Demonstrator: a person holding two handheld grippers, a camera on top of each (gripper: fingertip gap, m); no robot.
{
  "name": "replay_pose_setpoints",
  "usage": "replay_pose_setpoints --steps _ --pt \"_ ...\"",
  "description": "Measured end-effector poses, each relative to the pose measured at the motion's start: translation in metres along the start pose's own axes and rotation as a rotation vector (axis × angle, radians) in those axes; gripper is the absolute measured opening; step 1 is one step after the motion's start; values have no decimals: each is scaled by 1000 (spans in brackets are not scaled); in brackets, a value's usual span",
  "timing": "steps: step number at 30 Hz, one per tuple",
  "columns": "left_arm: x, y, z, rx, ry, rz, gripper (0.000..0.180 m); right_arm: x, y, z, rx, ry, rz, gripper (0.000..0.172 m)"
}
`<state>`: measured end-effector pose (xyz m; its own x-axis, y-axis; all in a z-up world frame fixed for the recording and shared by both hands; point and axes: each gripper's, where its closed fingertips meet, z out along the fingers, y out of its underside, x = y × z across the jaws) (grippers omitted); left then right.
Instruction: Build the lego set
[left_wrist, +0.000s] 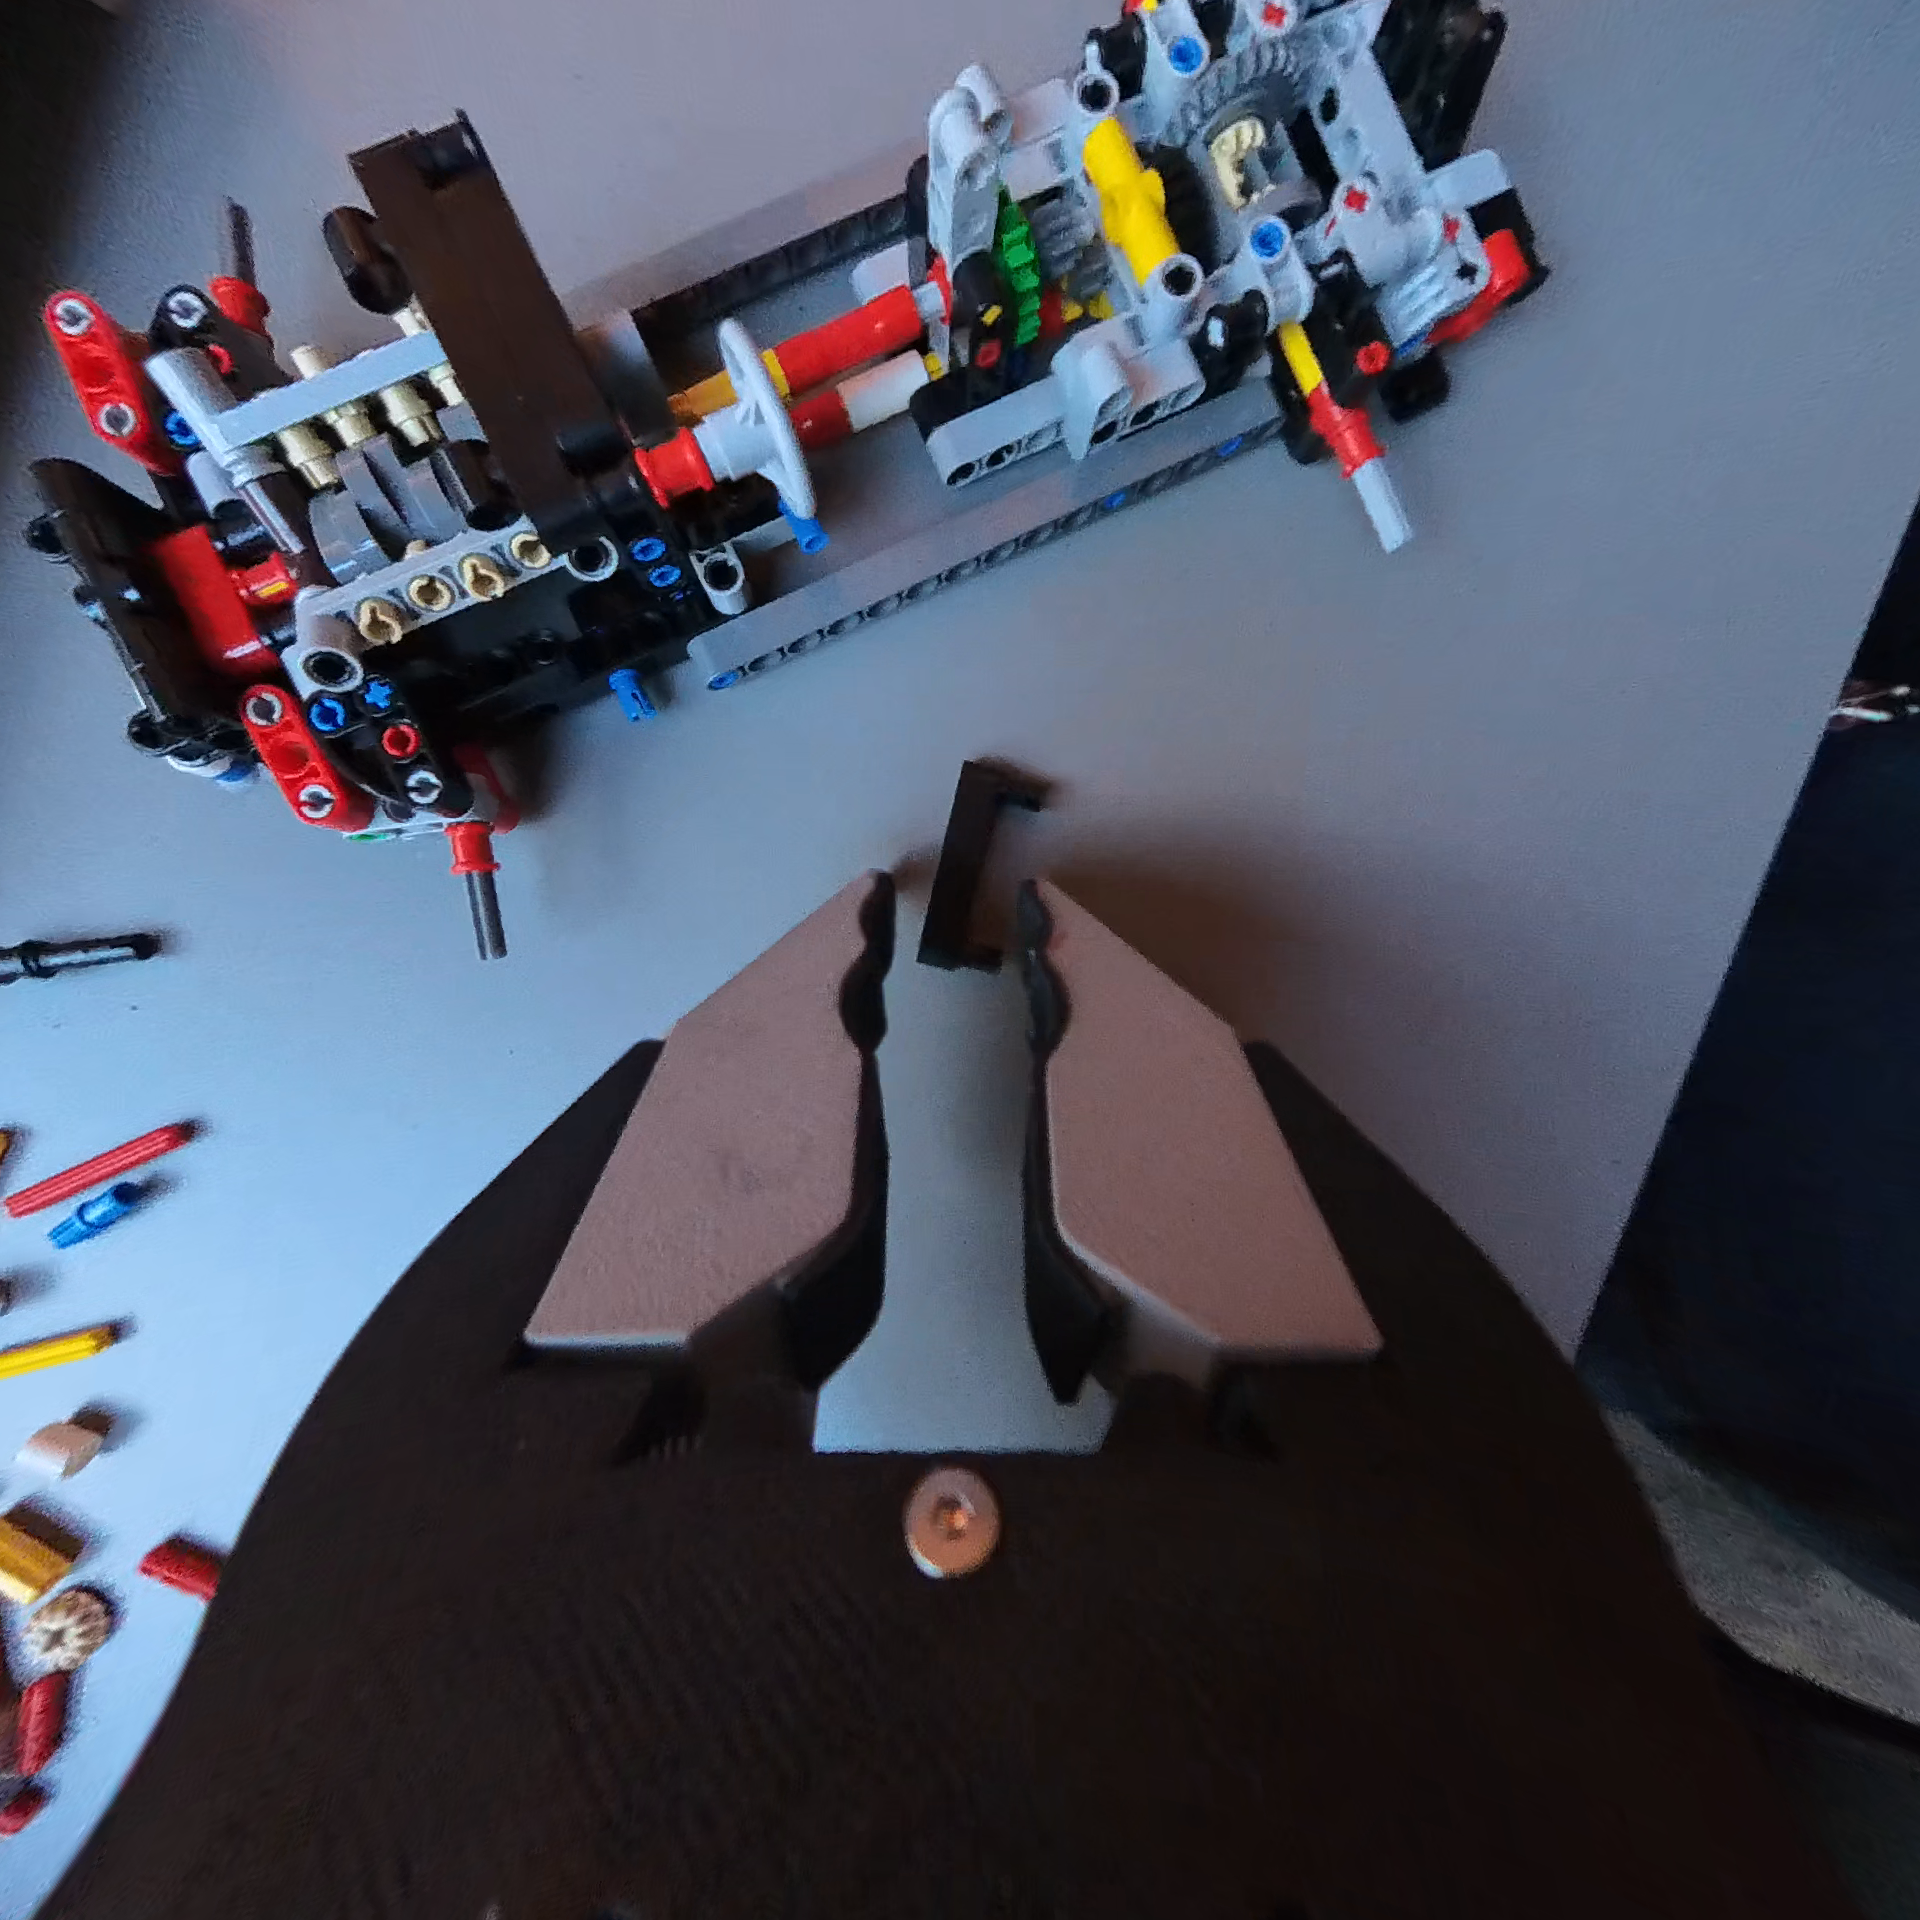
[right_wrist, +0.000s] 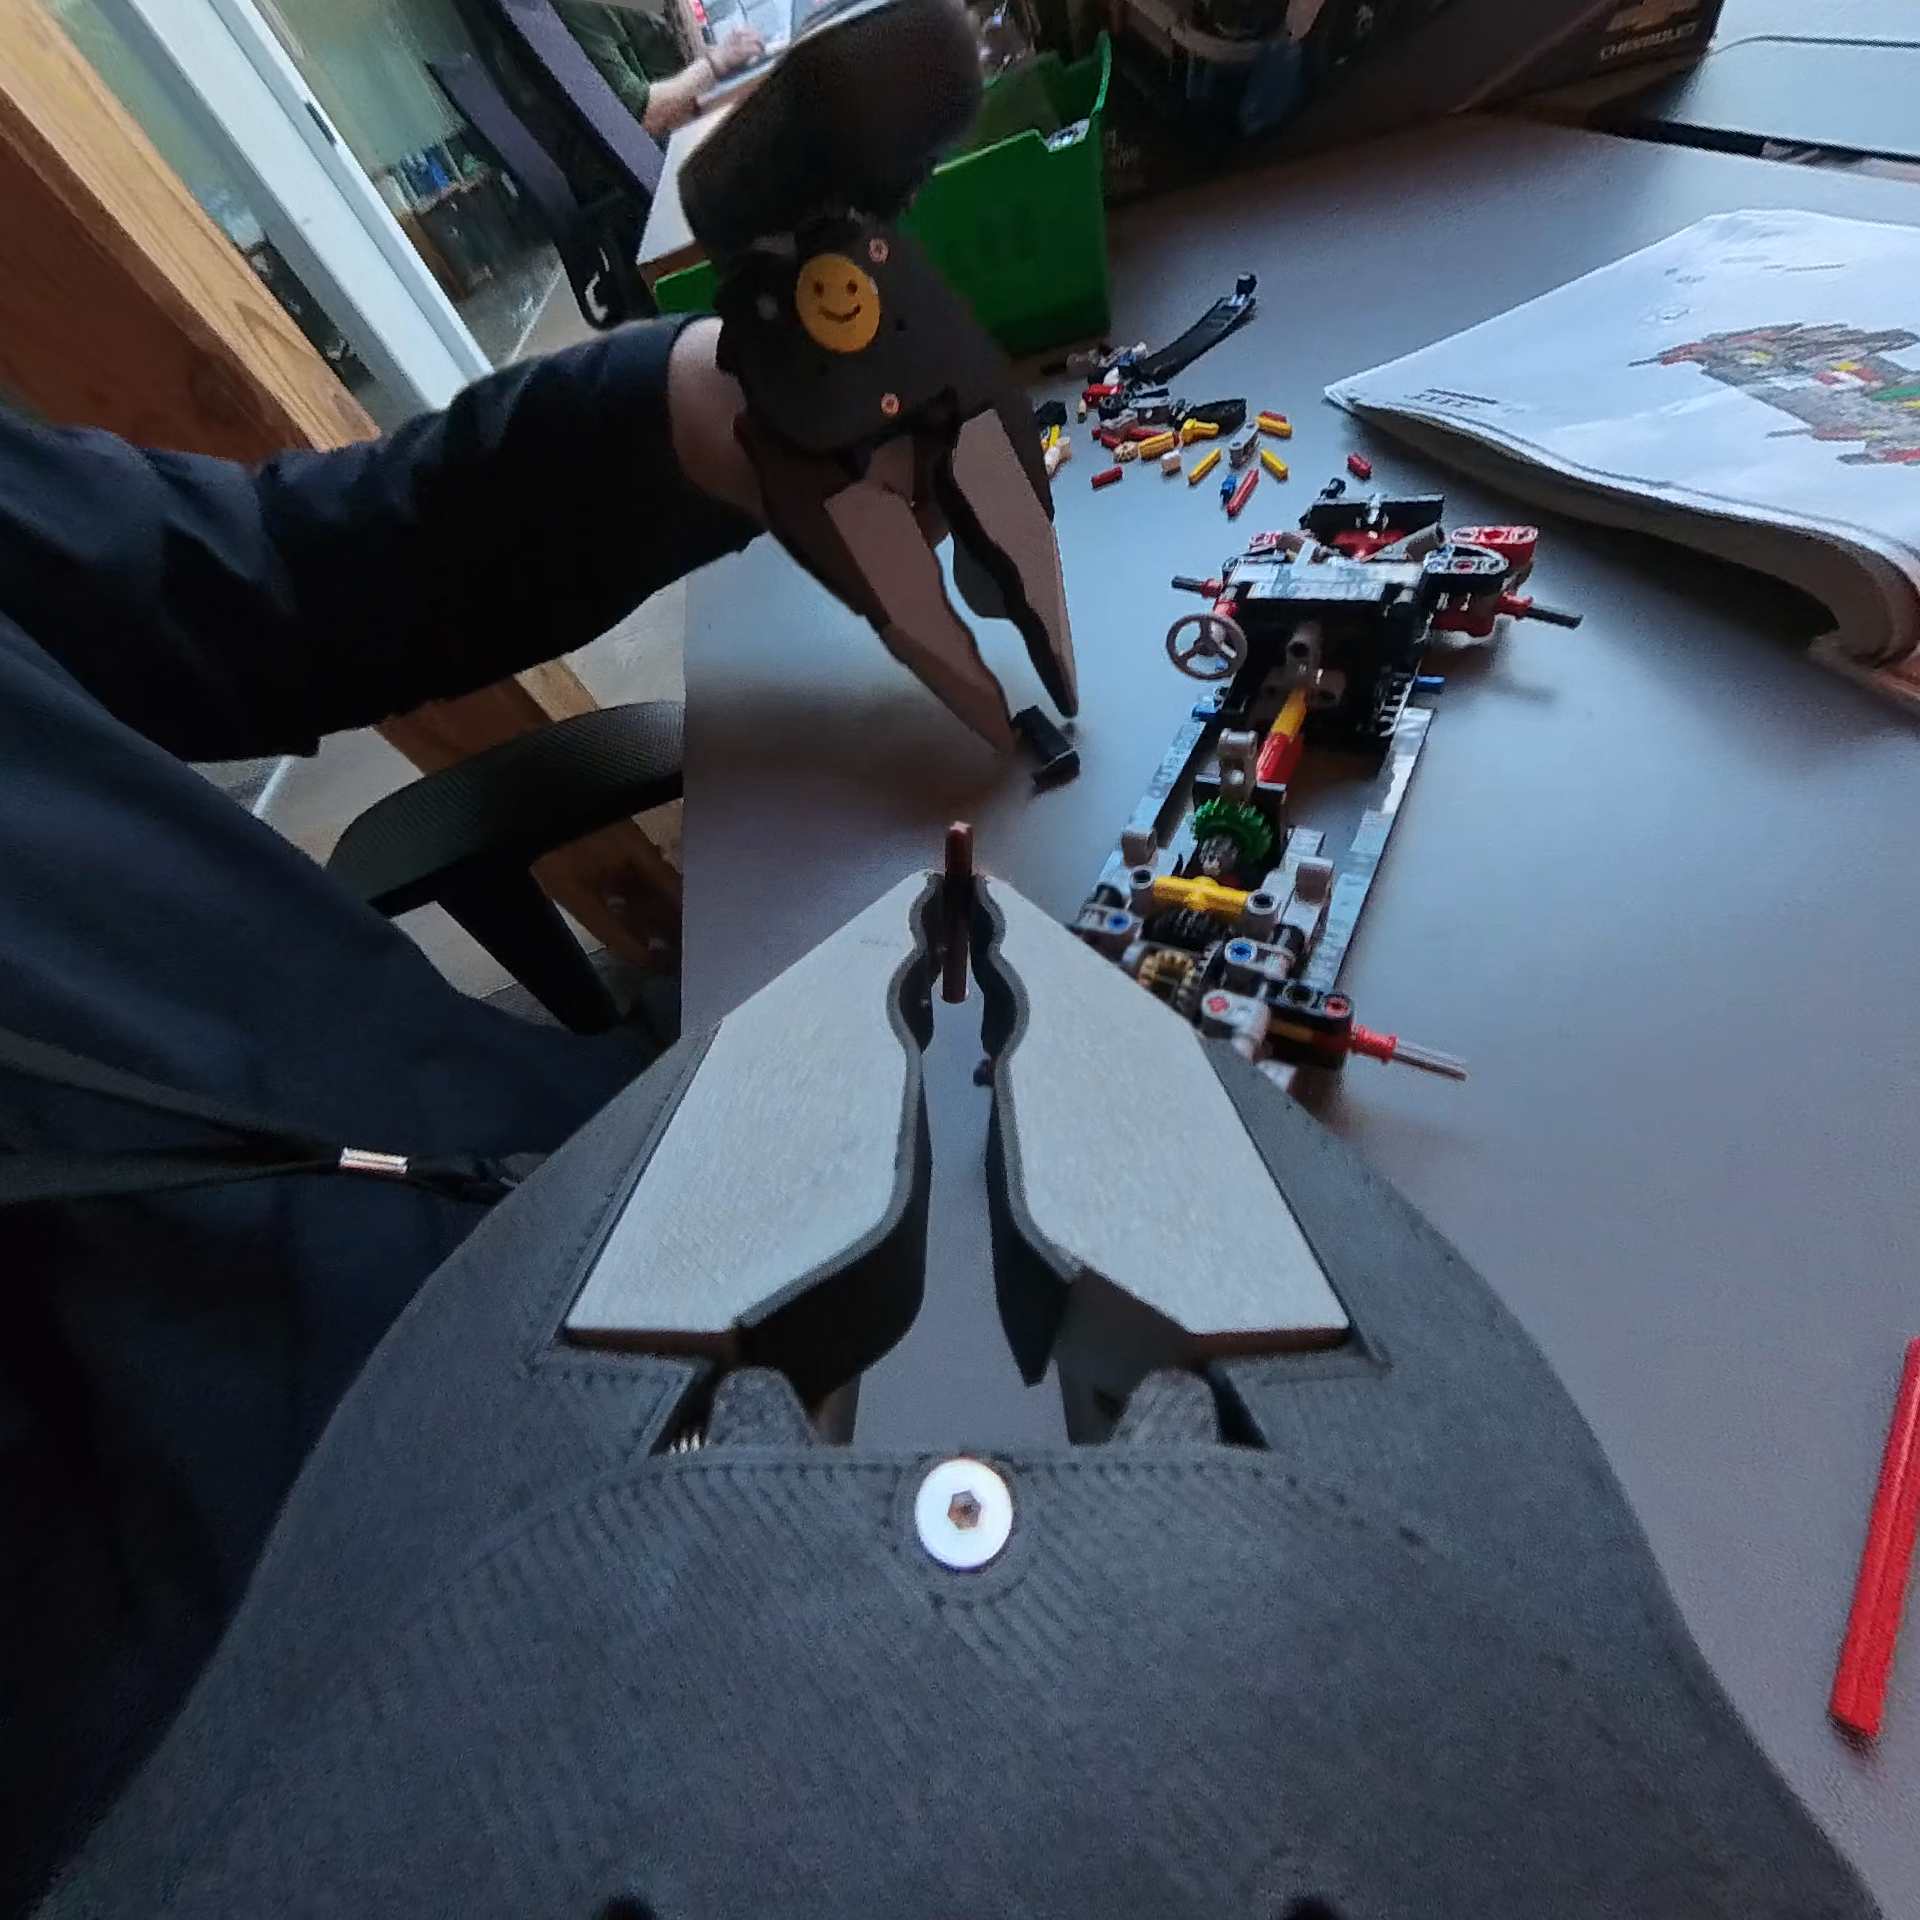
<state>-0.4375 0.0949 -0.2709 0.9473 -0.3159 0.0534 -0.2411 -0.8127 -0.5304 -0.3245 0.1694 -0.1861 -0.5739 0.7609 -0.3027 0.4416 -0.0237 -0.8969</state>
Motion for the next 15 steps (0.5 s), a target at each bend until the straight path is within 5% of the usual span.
replay_pose_setpoints --steps 2,5,9,15 --pt "-4 1 2 -14 -36 42 6 1 9 -4 -23 4 12 1" --pt "-3 -3 4 3 -64 57 5 12 30 -16 -131 83 -3 1" --pt "-19 -4 -4 12 -279 142 6 44 51 -63 -339 287 -8 1" --pt "-13 -43 -27 165 -379 169 5 70 73 -94 -587 426 62 1"
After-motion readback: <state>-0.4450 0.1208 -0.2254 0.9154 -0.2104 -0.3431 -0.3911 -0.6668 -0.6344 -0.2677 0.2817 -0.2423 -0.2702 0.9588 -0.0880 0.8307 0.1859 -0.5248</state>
